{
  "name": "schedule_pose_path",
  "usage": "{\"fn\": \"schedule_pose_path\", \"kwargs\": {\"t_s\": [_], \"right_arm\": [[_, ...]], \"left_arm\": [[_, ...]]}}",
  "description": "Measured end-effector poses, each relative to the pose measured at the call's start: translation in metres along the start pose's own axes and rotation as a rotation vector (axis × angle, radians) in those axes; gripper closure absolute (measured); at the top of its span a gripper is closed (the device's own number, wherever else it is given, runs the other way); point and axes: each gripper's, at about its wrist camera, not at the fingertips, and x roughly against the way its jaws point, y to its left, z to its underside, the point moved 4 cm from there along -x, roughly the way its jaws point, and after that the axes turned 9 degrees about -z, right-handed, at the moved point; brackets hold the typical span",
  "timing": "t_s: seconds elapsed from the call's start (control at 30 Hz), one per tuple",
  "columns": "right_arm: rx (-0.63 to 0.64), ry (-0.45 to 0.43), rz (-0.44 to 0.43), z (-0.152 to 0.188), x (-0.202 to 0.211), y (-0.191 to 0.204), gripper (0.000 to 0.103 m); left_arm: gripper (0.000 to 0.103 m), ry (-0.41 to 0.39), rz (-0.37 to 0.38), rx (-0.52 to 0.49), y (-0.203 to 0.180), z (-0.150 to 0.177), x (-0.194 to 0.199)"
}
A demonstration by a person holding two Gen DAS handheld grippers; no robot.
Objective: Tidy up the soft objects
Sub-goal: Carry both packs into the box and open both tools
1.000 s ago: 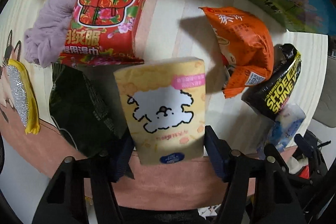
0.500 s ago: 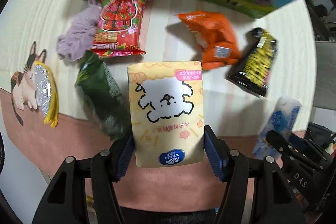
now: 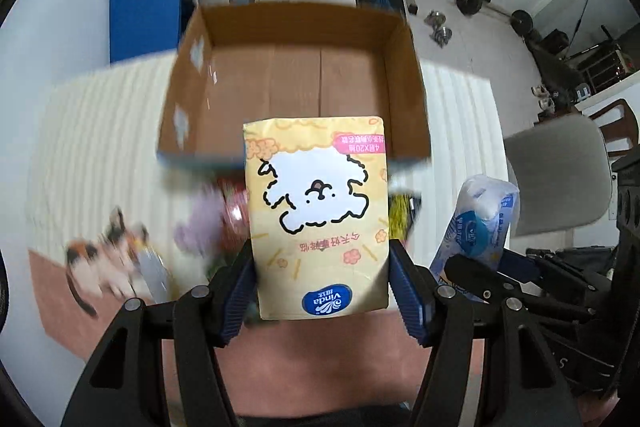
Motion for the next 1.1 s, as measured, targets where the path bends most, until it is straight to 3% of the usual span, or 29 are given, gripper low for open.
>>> {"fn": "schedule_pose_path", "kwargs": {"t_s": [0.1, 0.3, 0.43, 0.63, 0.9, 0.97, 1.03, 1.1], "right_arm": [[-0.008, -0.018, 0.017, -0.057, -0.01, 0.01, 0.056], [-0.059, 0.015, 0.083, -0.152, -0.071, 0.01, 0.056], [-0.081, 0.046, 0.143, -0.203, -0.125, -0.008, 0.056], [-0.104, 0.11, 0.203, -0.246, -0.184, -0.029, 0.056], [-0.079, 0.142, 0.284, -0.27, -0.21, -0.043, 0.054], [-0.079, 0.147, 0.305, -0.273, -0.212, -0.047, 0.05], [-0.077, 0.142, 0.325, -0.27, -0.207, -0.049, 0.04], [-0.08, 0.139, 0.328, -0.271, -0.205, -0.051, 0.03]], "left_arm": [[0.043, 0.006, 0.001, -0.016, 0.026, -0.057, -0.013], [0.043, 0.137, 0.073, -0.022, 0.057, -0.155, -0.085], [0.043, 0.215, 0.093, -0.051, 0.058, -0.195, -0.136], [0.043, 0.325, 0.149, -0.069, 0.055, -0.225, -0.201], [0.042, 0.358, 0.133, -0.104, 0.047, -0.24, -0.229], [0.042, 0.357, 0.112, -0.099, 0.047, -0.239, -0.226], [0.039, 0.367, 0.093, -0.105, 0.048, -0.239, -0.225], [0.01, 0.355, 0.085, -0.129, 0.047, -0.243, -0.221]]}}
